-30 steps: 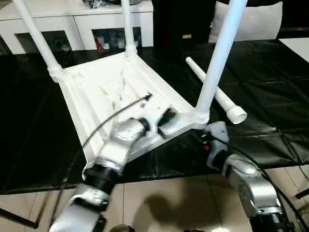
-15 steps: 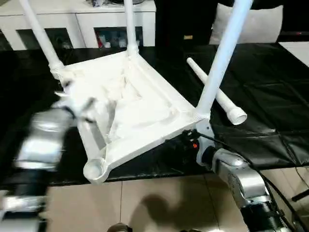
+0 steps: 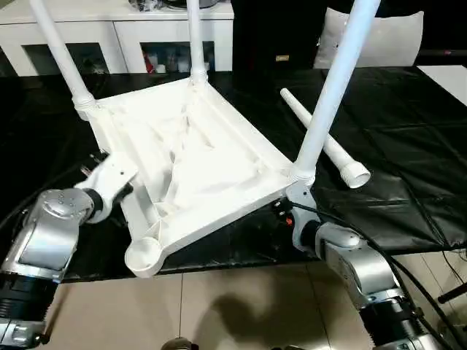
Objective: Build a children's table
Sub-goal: Rotate table base
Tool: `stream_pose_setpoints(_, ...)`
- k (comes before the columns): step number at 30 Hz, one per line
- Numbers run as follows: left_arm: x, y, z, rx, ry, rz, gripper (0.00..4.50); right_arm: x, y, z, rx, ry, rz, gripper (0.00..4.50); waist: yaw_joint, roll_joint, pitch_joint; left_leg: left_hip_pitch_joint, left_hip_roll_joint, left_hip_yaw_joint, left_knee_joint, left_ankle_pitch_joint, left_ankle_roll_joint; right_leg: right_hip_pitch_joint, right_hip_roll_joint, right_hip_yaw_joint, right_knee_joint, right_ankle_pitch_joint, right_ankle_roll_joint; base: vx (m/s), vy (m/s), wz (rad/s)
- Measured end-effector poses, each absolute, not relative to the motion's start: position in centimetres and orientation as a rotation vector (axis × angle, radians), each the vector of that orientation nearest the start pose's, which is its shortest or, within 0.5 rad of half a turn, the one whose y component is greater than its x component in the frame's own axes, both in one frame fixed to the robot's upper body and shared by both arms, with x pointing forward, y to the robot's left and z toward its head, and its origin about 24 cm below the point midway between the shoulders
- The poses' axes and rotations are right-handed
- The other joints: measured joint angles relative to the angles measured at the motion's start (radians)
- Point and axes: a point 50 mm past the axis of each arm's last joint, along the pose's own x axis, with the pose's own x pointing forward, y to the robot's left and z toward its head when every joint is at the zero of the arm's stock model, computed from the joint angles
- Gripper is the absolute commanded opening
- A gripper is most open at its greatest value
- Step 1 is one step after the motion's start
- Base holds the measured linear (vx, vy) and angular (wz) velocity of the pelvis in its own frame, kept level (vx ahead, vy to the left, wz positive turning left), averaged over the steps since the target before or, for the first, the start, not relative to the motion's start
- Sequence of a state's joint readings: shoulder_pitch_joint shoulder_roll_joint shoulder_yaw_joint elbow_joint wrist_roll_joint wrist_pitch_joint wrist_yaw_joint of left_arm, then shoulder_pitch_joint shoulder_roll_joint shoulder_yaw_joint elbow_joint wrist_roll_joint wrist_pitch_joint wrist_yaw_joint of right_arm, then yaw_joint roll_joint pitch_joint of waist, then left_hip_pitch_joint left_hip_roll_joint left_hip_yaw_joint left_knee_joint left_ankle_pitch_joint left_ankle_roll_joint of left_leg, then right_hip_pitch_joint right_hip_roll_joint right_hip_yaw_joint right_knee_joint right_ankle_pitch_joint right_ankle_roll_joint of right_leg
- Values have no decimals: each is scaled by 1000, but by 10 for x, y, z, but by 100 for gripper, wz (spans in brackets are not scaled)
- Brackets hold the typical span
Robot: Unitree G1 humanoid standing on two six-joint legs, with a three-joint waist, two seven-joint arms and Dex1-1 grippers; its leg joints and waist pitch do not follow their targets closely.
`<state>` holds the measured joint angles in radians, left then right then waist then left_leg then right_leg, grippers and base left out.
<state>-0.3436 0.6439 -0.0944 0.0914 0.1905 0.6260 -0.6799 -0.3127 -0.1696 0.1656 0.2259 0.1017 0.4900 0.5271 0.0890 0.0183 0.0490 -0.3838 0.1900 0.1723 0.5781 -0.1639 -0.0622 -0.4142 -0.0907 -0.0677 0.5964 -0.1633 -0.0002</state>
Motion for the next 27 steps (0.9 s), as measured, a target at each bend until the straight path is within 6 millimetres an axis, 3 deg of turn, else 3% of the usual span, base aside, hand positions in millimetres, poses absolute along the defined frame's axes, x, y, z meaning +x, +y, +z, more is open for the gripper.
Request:
stream_pose_setpoints(10,272,231,87,775,706,-919,3,310,-106,22,-72,473,666,450,-6,0,0,6,0,0,0,1,-1,1,1,1,1,1,-1,0,0,0)
stream_pose_setpoints(15,267,223,86,741,718,-1064,3,316,-109,20,-91,474,660,450,-13,0,0,12,0,1,0,1,-2,5,1,2,1,1,-1,0,0,0)
stream_pose_setpoints(19,263,202,83,681,694,-1228,3,326,-116,22,-106,475,631,450,-28,1,0,13,0,1,-1,0,-3,6,1,2,1,4,-6,0,0,0)
stream_pose_setpoints(24,265,170,77,607,606,-1348,3,337,-125,29,-135,452,566,450,-32,1,1,13,1,2,-1,0,-4,6,2,2,1,4,-6,0,0,0)
stream_pose_setpoints(27,280,148,69,581,529,-1328,3,340,-131,29,-82,451,529,450,-27,3,2,13,1,2,0,0,-4,6,2,2,3,4,-6,0,0,0)
